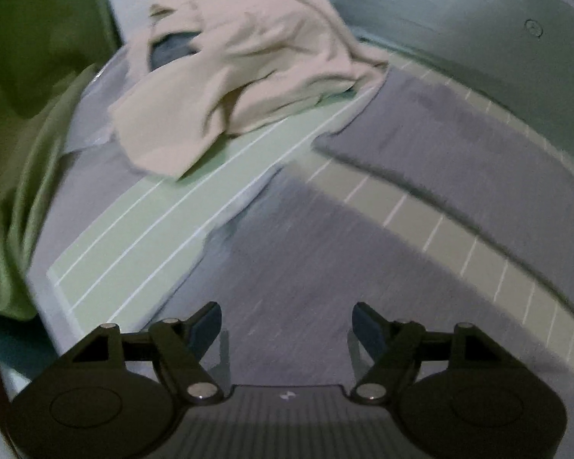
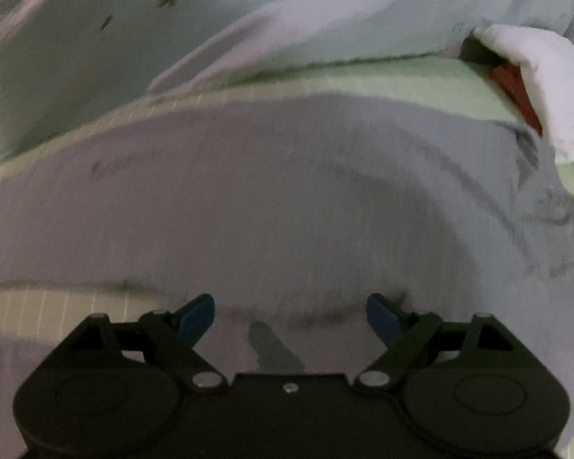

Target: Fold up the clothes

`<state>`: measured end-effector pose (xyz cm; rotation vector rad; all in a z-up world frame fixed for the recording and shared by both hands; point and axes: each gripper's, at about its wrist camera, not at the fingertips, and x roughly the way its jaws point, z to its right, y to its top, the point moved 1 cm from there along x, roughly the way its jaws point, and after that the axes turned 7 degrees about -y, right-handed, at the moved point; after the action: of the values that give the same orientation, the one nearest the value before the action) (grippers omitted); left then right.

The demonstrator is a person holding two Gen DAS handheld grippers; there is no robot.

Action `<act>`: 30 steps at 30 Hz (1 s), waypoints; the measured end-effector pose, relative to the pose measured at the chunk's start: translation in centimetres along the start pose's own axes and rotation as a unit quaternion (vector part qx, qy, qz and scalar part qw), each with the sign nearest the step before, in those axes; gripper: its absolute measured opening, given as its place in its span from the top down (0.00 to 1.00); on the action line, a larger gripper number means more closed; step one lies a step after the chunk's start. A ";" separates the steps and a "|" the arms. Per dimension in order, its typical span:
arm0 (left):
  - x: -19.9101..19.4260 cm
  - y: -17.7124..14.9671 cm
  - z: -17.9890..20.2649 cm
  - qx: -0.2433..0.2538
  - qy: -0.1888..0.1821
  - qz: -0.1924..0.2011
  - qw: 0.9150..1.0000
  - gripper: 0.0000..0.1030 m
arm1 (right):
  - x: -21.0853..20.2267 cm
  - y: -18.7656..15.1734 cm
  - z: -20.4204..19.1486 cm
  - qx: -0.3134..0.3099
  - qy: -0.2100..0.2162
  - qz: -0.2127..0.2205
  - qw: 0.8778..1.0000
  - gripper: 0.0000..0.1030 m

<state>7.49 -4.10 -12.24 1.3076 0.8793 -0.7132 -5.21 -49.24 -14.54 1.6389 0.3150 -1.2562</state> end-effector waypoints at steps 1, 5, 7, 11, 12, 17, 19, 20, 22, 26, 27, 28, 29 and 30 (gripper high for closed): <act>-0.3 -0.3 -0.3 0.008 0.000 0.001 1.000 0.26 | -0.3 -0.7 -0.2 -0.004 0.000 -0.003 1.000 0.09; -1.1 -1.3 -1.5 0.041 0.000 0.009 0.999 0.26 | -1.0 -3.2 -1.1 -0.006 -0.003 0.010 1.000 0.00; -0.6 -1.2 -2.3 0.053 -0.005 0.010 0.999 0.26 | -1.1 -4.0 -1.6 0.003 -0.007 0.012 1.000 0.00; 0.7 0.0 -4.1 0.059 -0.021 0.018 0.998 0.26 | -1.9 -5.6 -2.7 0.037 -0.020 0.028 0.999 0.00; 1.0 0.4 -4.5 0.055 -0.026 0.016 0.998 0.26 | -2.0 -6.0 -3.1 0.039 -0.025 0.029 0.998 0.00; 2.7 2.5 -6.7 0.032 -0.052 0.008 0.998 0.29 | -2.4 -6.9 -5.0 0.048 -0.033 0.021 0.998 0.00; 3.4 3.4 -7.4 0.024 -0.062 0.005 0.998 0.33 | -2.6 -6.6 -5.7 0.049 -0.037 0.018 0.998 0.00; 3.6 3.6 -7.5 0.024 -0.067 0.004 0.997 0.34 | -2.7 -6.4 -6.0 0.051 -0.038 0.018 0.998 0.01; 3.9 3.9 -7.6 0.023 -0.078 0.005 0.997 0.36 | -2.6 -6.0 -6.4 0.062 -0.037 0.017 0.997 0.05; 4.6 4.4 -7.4 0.035 -0.090 0.004 0.995 0.42 | -1.8 -5.3 -7.5 0.071 -0.038 0.009 0.997 0.19; 4.7 4.4 -7.3 0.041 -0.091 0.005 0.995 0.45 | -1.6 -5.1 -7.7 0.071 -0.040 0.005 0.997 0.27; 4.8 4.5 -7.2 0.047 -0.092 0.006 0.995 0.49 | -1.3 -5.0 -7.9 0.074 -0.044 -0.001 0.996 0.33; 4.8 4.6 -7.1 0.052 -0.095 0.006 0.994 0.52 | -1.1 -5.0 -8.0 0.078 -0.046 -0.007 0.996 0.36; 4.8 4.7 -7.0 0.057 -0.099 0.006 0.993 0.61 | -1.1 -4.9 -8.1 0.079 -0.047 -0.008 0.996 0.40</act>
<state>12.93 3.67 -14.30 1.3149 0.6783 -0.8787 -4.45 -39.94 -16.73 1.7074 0.1746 -1.3956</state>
